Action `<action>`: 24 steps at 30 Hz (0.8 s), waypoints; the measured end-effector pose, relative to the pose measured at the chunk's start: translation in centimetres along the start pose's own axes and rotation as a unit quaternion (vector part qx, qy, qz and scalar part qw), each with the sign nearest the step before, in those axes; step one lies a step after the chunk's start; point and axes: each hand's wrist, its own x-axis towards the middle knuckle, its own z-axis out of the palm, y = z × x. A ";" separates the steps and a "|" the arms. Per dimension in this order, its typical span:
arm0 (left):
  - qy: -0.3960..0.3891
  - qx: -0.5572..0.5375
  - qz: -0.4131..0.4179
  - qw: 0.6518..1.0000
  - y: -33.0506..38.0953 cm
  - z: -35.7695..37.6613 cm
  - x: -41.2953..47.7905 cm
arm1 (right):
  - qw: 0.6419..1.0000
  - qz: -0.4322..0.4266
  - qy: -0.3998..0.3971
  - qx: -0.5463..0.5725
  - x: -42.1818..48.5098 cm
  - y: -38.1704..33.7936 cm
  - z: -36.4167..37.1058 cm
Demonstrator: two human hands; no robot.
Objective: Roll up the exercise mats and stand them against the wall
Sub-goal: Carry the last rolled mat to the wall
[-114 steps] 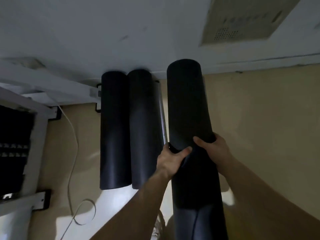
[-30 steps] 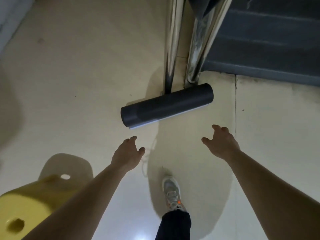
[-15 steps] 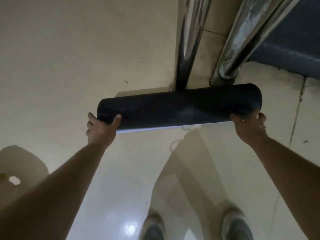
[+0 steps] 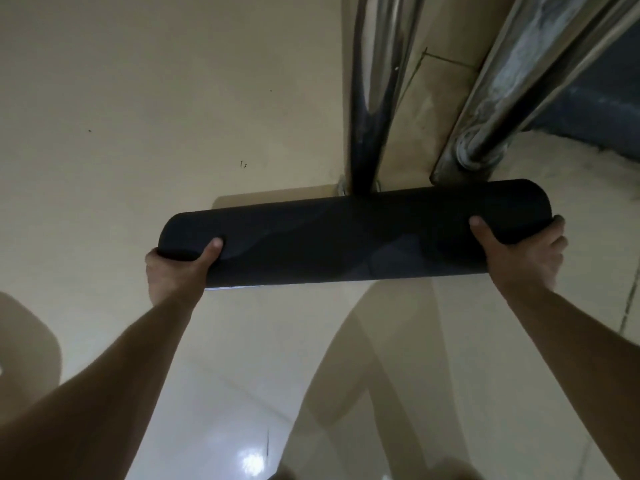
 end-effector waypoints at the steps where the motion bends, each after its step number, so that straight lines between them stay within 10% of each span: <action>1: -0.007 0.020 -0.002 1.000 0.4 0.0 0.3 | 1.000 0.005 -0.002 0.002 -0.1 -0.1 0.3; 5: -0.039 0.240 0.217 0.945 4.4 0.1 1.2 | 0.974 0.203 0.056 0.083 -2.0 -2.3 2.4; 8: -0.292 0.340 0.340 0.827 8.5 2.7 -0.1 | 0.883 0.340 -0.025 0.323 -5.9 -4.0 5.7; 11: -0.311 0.488 0.371 0.726 10.6 5.4 -1.3 | 0.840 0.312 -0.143 0.421 -9.6 -4.3 9.8; 20: -0.432 0.519 0.251 0.694 8.4 6.0 -3.7 | 0.861 0.233 -0.154 0.425 -13.5 -2.1 9.8; 24: -0.447 0.449 0.219 0.742 4.3 5.9 -4.8 | 0.876 0.208 -0.220 0.377 -16.6 0.6 8.2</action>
